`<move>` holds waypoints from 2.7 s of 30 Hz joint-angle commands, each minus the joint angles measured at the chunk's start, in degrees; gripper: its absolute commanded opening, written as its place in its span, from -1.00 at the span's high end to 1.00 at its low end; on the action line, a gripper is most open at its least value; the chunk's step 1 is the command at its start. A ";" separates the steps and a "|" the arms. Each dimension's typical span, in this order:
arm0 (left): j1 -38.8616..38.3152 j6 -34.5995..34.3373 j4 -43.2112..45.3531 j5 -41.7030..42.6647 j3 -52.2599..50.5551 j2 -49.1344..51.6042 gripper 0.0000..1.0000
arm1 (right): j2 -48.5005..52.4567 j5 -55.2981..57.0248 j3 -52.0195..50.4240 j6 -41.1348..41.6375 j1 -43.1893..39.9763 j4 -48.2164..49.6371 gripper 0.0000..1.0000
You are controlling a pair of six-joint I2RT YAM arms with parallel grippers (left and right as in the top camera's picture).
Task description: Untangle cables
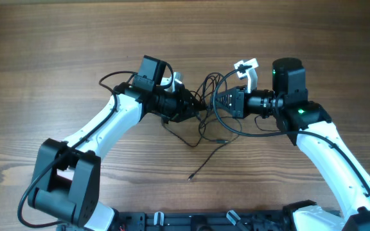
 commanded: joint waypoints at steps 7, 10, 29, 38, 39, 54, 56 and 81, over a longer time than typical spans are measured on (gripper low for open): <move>-0.15 -2.84 0.22 0.66 -0.17 -0.26 0.82 | -0.85 -0.11 0.94 1.38 0.13 0.44 0.91; -0.15 -2.84 0.70 0.66 -0.17 -0.26 0.92 | -0.85 -0.13 0.94 1.57 0.13 0.44 0.91; -2.38 -11.37 7.43 -8.46 -0.17 -0.13 0.31 | -0.85 -0.72 0.94 2.12 0.13 0.24 0.91; -2.97 -10.91 5.25 -12.52 -0.17 -0.13 0.92 | -0.85 -0.72 0.94 3.02 0.11 0.22 0.91; -2.78 -10.88 5.05 -13.29 -0.17 -0.13 0.92 | -0.85 -0.63 0.94 3.02 0.11 0.02 0.91; 22.51 1.70 0.15 1.11 -0.17 -0.17 0.92 | -0.83 61.99 0.94 11.34 0.00 -33.55 0.91; 27.41 7.63 -3.67 1.11 -0.17 -0.17 0.92 | -0.83 62.86 0.94 13.57 0.00 -32.15 0.91; -4.98 16.96 5.75 -5.42 -0.17 -0.15 0.01 | -0.85 -4.87 0.94 -8.74 0.13 -7.98 0.92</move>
